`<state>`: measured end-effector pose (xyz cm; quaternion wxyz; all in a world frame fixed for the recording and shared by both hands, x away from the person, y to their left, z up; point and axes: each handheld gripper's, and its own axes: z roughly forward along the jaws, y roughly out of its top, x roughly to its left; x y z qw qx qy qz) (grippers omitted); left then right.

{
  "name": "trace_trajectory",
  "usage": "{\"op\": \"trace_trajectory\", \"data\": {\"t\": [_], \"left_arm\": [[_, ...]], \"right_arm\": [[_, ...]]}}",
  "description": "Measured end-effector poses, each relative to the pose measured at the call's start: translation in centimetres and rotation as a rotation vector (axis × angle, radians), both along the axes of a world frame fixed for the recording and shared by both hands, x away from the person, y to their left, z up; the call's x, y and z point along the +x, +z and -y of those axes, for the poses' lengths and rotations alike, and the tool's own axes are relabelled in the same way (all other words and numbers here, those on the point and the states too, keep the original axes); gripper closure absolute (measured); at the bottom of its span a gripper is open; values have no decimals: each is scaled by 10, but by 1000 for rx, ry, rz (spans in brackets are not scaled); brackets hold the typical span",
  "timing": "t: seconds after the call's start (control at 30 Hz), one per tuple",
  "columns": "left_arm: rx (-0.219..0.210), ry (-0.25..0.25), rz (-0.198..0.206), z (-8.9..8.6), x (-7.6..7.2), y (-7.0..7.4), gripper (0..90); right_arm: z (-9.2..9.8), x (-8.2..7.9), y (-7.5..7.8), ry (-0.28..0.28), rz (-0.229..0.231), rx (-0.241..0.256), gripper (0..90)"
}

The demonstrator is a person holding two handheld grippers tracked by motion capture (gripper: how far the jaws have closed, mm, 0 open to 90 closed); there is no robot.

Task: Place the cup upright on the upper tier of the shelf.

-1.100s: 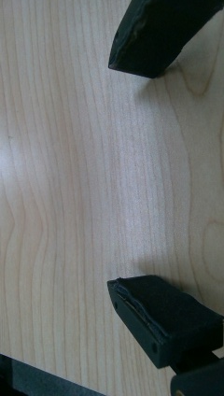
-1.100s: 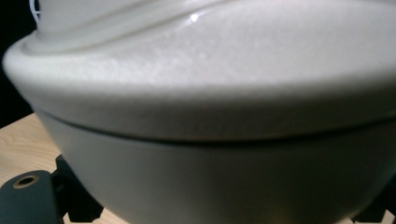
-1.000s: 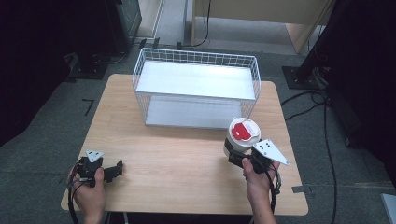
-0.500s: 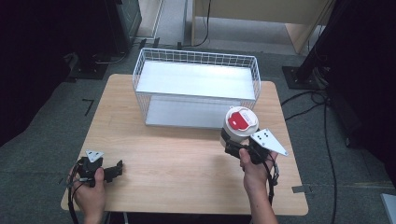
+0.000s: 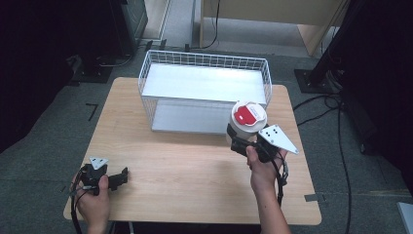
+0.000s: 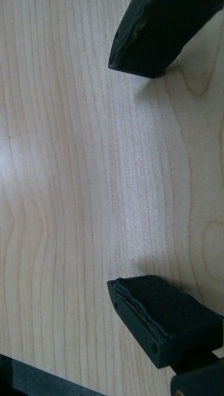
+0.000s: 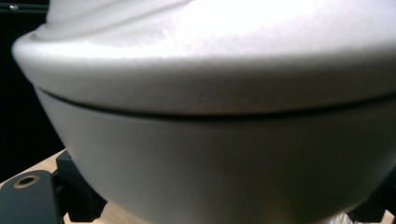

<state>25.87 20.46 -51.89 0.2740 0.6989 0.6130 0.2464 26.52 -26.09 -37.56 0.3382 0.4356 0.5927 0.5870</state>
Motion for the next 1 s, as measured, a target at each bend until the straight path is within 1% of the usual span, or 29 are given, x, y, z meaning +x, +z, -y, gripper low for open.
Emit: {"op": "trace_trajectory", "data": {"t": [0.1,0.3,0.5,0.8,0.9,1.0], "left_arm": [[0,0,0,0,0,0,0],[0,0,0,0,0,0,0],[0,0,0,0,0,0,0],[0,0,1,0,0,0,0],[0,1,1,0,0,0,0],[0,1,1,0,0,0,0]], "right_arm": [[-2,2,4,1,9,-3,97],[-5,8,9,-8,20,7,98],[-10,15,15,-10,29,9,98],[-16,27,28,-14,51,12,98],[-18,29,29,-14,52,15,98],[-21,34,33,-13,62,16,98]]}}
